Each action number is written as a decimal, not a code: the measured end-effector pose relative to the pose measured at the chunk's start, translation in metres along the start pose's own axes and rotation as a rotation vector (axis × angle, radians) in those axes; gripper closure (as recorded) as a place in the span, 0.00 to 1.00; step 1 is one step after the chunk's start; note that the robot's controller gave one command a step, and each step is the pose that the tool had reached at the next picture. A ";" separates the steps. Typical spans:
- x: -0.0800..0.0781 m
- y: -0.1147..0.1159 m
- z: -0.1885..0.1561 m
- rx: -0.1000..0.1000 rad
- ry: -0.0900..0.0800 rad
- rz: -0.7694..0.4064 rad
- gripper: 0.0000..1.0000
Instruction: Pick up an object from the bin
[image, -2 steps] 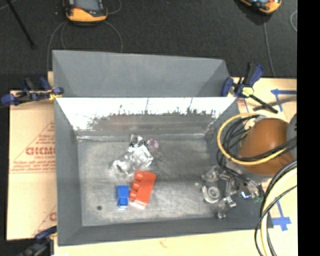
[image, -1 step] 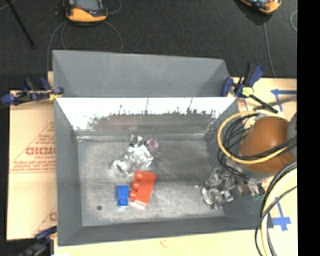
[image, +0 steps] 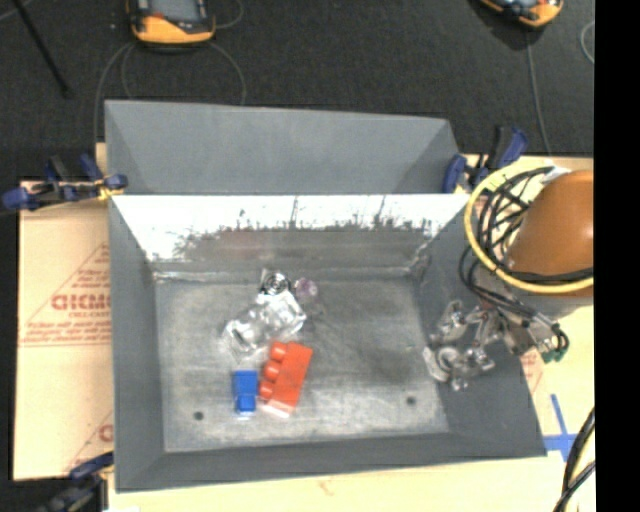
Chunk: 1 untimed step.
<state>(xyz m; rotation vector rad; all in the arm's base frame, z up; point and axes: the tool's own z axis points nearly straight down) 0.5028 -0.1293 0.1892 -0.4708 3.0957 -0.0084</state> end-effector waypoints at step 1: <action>-0.003 0.009 -0.118 0.001 -0.001 -0.007 1.00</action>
Offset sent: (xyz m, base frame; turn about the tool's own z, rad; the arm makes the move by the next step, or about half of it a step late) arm -0.0027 0.0111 0.1122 -0.0113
